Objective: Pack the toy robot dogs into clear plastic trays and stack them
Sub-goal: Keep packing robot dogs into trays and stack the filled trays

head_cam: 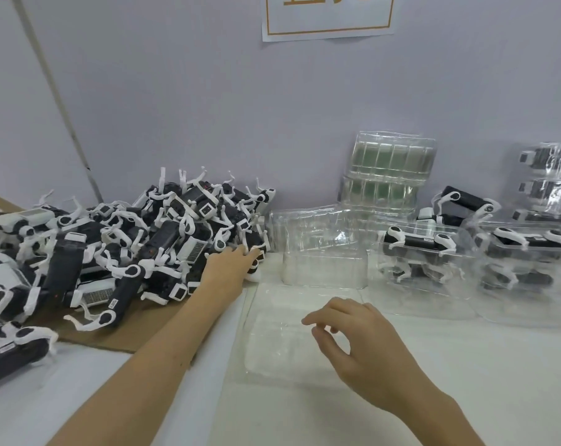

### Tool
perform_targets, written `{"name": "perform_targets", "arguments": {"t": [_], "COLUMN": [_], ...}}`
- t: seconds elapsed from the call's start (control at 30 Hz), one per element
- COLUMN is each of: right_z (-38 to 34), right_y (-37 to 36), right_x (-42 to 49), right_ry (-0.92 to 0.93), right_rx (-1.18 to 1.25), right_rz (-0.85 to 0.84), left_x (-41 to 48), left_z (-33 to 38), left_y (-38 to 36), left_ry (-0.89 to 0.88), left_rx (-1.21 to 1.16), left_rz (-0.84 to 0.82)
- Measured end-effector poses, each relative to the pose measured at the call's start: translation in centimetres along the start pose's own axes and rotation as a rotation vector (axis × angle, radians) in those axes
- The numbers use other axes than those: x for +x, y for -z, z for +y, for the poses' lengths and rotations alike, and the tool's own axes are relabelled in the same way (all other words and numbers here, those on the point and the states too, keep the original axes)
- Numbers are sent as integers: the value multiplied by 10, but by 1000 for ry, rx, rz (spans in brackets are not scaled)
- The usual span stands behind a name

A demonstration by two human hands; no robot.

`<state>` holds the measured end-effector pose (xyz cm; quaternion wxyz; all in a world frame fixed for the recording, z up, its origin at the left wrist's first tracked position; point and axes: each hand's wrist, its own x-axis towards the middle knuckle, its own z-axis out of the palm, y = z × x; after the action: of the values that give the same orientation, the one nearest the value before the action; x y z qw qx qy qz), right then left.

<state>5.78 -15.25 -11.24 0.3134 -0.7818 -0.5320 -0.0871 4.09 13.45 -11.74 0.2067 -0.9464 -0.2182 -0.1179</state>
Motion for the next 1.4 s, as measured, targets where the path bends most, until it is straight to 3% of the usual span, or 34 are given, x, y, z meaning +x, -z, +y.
{"name": "perform_targets", "arguments": {"t": [0.2, 0.33, 0.47, 0.53, 0.6, 0.67, 0.8, 1.0, 1.13, 1.23, 1.3, 1.33, 1.4], "right_z": [0, 0, -1, -1, 0, -1, -2, -2, 3, 10, 14, 16, 20], "right_y": [5, 7, 5, 4, 3, 2, 3, 0, 1, 8, 13, 15, 16], "right_x": [0, 1, 3, 3, 4, 5, 5, 4, 5, 6, 7, 8, 8], "right_ry": [30, 36, 5, -2, 1, 13, 45, 60, 24, -87, -171, -200, -249], "right_rx": [57, 103, 150, 156, 151, 156, 138, 174, 173, 282, 397, 461, 583], "right_rz": [228, 337, 422, 420, 429, 463, 492, 434, 565, 634, 653, 654, 646], "left_x": [-1, -11, -31, -46, -62, -75, -89, -84, -90, -95, -98, -100, -103], "left_z": [-9, -14, -2, 14, 32, 51, 83, 86, 88, 76, 62, 56, 49], "left_y": [-14, 10, 54, 81, 104, 117, 125, 124, 115, 99, 80, 69, 47], "left_ry": [-32, 42, 257, 372, 420, 394, 400, 583, 470, 333, 372, 400, 407], "left_rx": [-71, -446, -877, -1243, -1594, -1763, -1831, -2018, -1843, -1697, -1519, -1453, -1479], "left_rz": [222, 537, 766, 755, 622, 467, 349, 249, 200, 390, 493, 470, 256]}}
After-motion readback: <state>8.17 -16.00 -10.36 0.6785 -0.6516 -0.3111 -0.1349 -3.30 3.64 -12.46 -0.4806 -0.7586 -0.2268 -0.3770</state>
